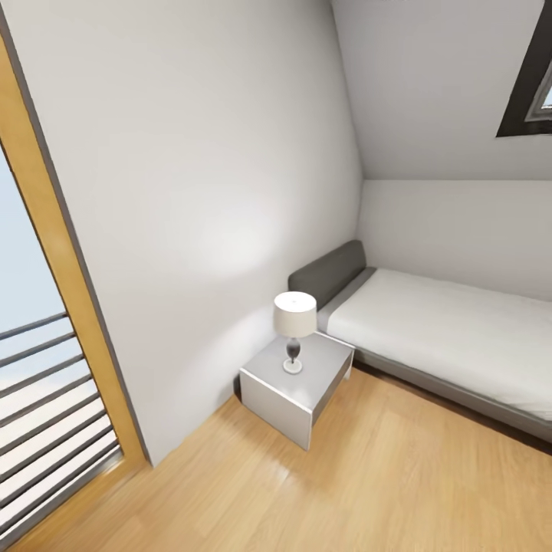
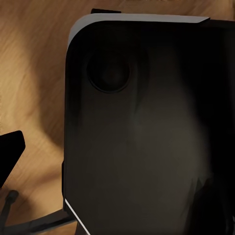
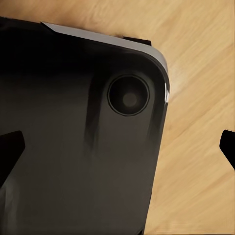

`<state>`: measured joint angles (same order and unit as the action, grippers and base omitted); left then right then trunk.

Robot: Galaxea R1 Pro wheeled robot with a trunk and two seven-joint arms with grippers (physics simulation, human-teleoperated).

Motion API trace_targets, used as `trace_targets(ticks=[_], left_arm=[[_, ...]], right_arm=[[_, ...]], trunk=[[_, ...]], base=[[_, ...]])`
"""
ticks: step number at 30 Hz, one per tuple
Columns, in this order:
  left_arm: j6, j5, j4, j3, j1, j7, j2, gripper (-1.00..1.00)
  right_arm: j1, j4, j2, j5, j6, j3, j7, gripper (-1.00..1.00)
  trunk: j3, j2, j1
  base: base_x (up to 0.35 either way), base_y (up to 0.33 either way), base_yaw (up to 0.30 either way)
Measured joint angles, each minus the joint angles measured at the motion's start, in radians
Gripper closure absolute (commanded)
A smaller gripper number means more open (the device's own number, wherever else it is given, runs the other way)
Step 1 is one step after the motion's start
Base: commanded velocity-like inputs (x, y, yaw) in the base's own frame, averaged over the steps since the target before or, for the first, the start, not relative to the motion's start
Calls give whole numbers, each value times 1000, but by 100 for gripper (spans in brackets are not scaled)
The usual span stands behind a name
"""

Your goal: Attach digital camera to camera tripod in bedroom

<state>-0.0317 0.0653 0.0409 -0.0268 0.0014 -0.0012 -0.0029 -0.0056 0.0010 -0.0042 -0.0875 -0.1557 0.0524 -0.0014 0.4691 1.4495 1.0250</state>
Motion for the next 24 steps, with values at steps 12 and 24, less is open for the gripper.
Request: trace_targets(ticks=[12,24], left_arm=[[0,0,0,0,0,0,0,-100],[0,0,0,1,0,0,0,-100]], right_arm=[[0,0,0,0,0,0,0,-100],[0,0,-1,-1,-1,0,0,-100]], trunk=[[0,0,0],[0,0,0]], base=[[0,0,-166],[0,0,-27]])
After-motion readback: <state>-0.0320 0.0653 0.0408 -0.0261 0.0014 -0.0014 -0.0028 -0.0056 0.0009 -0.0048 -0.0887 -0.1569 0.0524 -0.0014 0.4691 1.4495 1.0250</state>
